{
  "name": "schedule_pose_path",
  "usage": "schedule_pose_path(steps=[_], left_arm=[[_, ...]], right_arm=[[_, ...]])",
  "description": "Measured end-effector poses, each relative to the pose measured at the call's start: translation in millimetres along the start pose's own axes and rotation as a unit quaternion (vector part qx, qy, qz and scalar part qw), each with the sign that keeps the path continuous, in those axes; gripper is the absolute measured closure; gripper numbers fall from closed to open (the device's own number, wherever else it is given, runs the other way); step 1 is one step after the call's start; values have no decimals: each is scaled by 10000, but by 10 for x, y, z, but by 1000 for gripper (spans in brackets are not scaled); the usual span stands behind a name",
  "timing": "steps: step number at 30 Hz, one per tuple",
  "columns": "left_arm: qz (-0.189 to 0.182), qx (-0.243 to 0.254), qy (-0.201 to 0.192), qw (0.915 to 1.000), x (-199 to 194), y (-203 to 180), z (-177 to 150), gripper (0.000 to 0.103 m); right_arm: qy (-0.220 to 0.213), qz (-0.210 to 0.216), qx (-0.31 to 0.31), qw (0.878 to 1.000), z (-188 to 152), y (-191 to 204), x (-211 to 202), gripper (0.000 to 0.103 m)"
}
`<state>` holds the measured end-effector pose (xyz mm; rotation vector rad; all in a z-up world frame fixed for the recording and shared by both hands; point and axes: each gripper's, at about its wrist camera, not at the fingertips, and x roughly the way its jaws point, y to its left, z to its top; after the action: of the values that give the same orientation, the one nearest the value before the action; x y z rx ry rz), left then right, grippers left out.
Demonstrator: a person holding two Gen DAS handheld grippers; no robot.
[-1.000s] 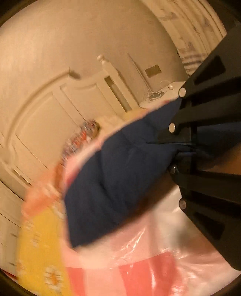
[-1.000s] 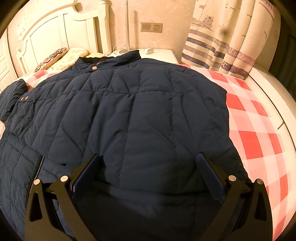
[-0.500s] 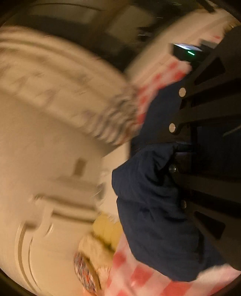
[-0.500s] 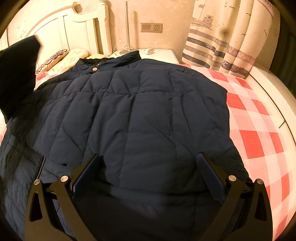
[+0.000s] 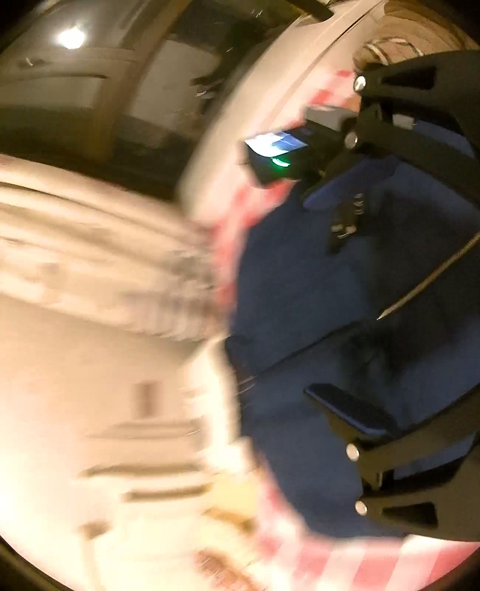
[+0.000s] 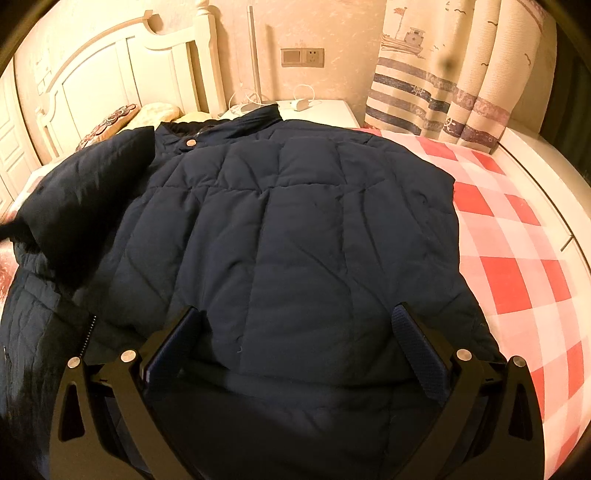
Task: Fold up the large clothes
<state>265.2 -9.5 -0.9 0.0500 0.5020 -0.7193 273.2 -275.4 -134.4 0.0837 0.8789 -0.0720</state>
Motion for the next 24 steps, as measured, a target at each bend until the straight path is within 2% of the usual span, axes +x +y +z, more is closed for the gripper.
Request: schedule_pose_path(steps=[1, 2, 3, 4, 5, 6, 7, 9, 10, 14, 16, 18, 20, 22, 24], left_arm=[[320, -155, -307, 9989, -192, 143, 13, 3], [705, -376, -447, 9958, -293, 315, -1, 3], [1415, -750, -443, 9861, -353, 577, -57, 3], [1992, -1044, -309, 9739, -348, 773, -120, 4], [2596, -1404, -37, 9554, -317, 1009, -227, 6], [2919, -1765, 263, 9397, -283, 1236, -372, 9], [2996, -2018, 434, 9315, -246, 1375, -466, 15], [3072, -2407, 710, 9180, -151, 1562, -696, 16], [3093, -2434, 805, 9158, -147, 1586, -789, 16], [3181, -2393, 1150, 9101, 114, 1653, -1014, 15], [3063, -2551, 1274, 9082, 183, 1755, -1112, 11], [2980, -2775, 1222, 9051, 182, 1859, -1142, 4], [2846, -2949, 1144, 9049, 127, 1910, -1195, 2], [2827, -2964, 1110, 9055, 143, 1904, -1190, 2], [2848, -2943, 1131, 9052, 154, 1901, -1185, 2]], right_arm=[[-3, 16, 12, 10000, -1, -2, -2, 4], [-4, 27, 17, 10000, -2, -10, -2, 4], [-4, 28, 18, 10000, -1, -15, -3, 4], [0, 13, 7, 10000, -1, 0, -3, 4], [5, 0, -3, 10000, 0, -4, -1, 4], [8, -13, -12, 10000, 0, -3, -3, 4], [11, -26, -22, 10000, 1, -2, -4, 4], [15, -39, -32, 10000, 5, -7, -2, 4], [17, -41, -33, 10000, 6, -6, 2, 4], [30, -97, -76, 9999, 6, 11, 4, 4], [38, -139, -107, 9998, 8, 22, 5, 4], [63, -150, -122, 9998, 11, 27, 7, 4], [97, -211, -136, 9996, 39, 36, -6, 5], [-56, -270, -178, 9995, 96, 149, -120, 5], [-409, -3, -539, 9977, 176, 446, -302, 5]])
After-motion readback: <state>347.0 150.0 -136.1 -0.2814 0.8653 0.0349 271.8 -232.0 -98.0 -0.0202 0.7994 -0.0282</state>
